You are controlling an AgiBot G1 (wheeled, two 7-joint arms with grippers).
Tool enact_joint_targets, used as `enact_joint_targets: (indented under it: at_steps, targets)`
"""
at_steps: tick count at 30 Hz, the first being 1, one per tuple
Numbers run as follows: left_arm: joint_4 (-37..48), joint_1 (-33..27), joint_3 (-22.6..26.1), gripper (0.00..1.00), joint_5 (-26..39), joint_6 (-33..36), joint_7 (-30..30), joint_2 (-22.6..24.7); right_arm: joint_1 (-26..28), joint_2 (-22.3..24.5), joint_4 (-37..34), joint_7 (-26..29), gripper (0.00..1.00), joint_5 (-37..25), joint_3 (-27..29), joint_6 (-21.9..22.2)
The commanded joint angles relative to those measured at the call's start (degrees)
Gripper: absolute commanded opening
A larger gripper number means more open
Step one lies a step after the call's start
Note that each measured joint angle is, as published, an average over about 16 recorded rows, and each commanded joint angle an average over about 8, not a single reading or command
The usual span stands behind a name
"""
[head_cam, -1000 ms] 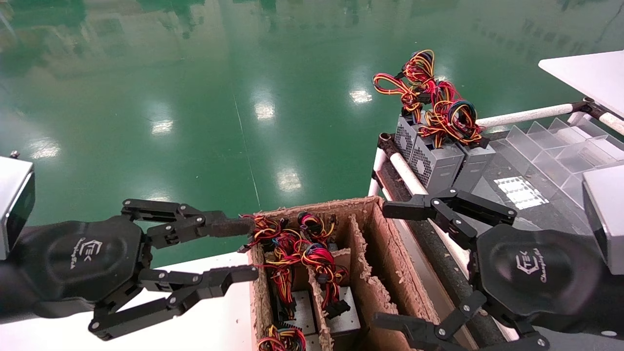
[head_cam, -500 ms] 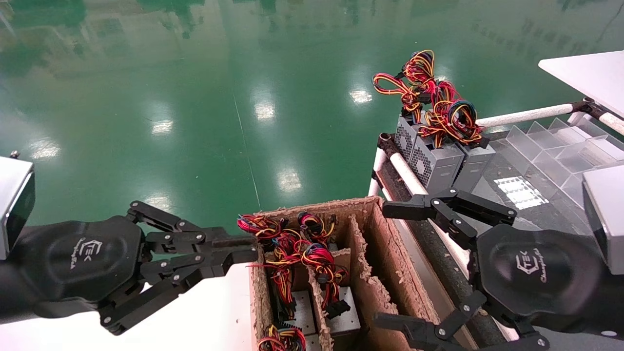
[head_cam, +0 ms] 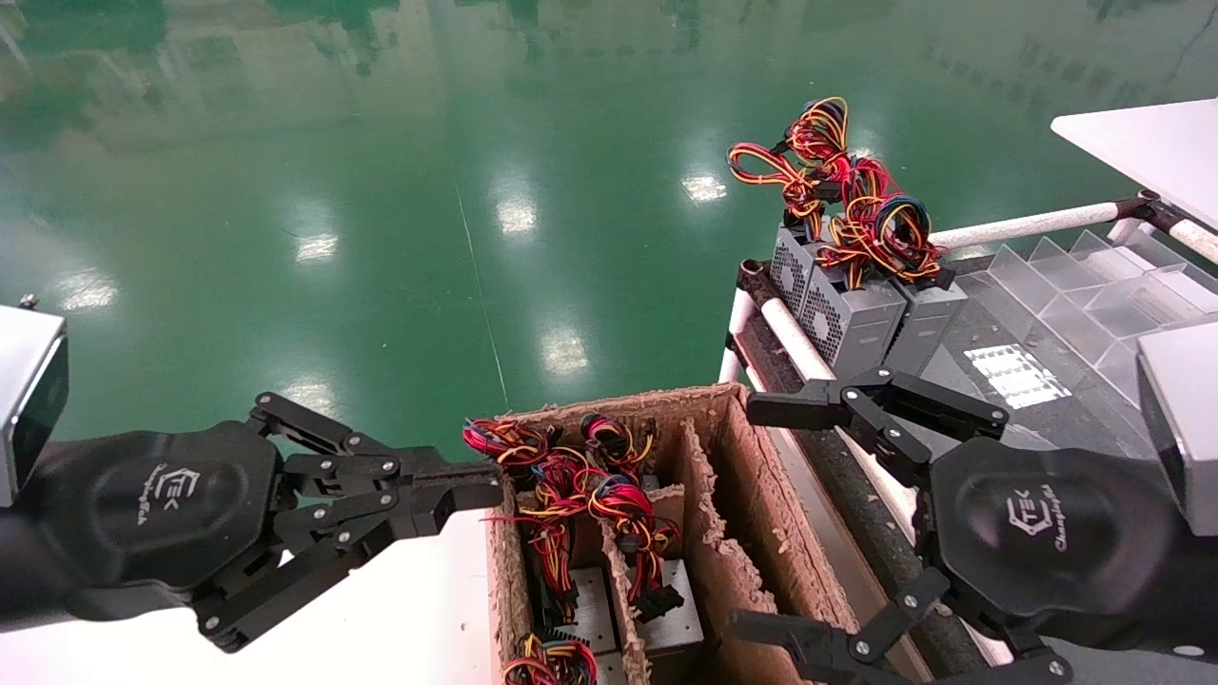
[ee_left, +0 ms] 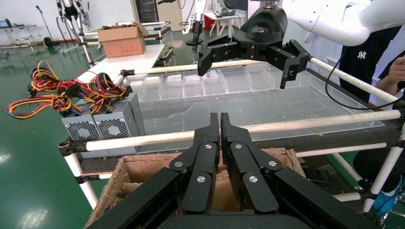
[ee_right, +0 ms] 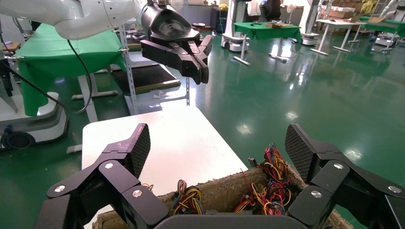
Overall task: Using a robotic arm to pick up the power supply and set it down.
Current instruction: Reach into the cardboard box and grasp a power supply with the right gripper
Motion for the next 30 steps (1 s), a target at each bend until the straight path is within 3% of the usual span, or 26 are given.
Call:
enact_joint_targets:
  at_steps: [1, 13, 20, 30]
  targets:
    - [0.00, 0.00, 0.00, 1.00, 0.00, 0.00, 0.00, 0.00, -0.06, -0.01, -0.03, -0.04, 1.00, 0.22, 0.09, -0.03]
    - [0.02, 0.00, 0.00, 1.00, 0.00, 0.00, 0.01, 0.00, 0.99, -0.57, 2.32, 3.43, 1.00, -7.35, -4.84, -0.64]
    - [0.04, 0.00, 0.00, 1.00, -0.01, 0.00, 0.01, 0.00, 1.34, -1.24, 2.71, 3.68, 1.00, -8.66, -6.03, -1.18]
    - [0.05, -0.01, 0.01, 1.00, -0.01, 0.00, 0.02, 0.00, 2.03, -8.04, 3.51, 3.82, 1.00, -9.95, -12.02, -3.23]
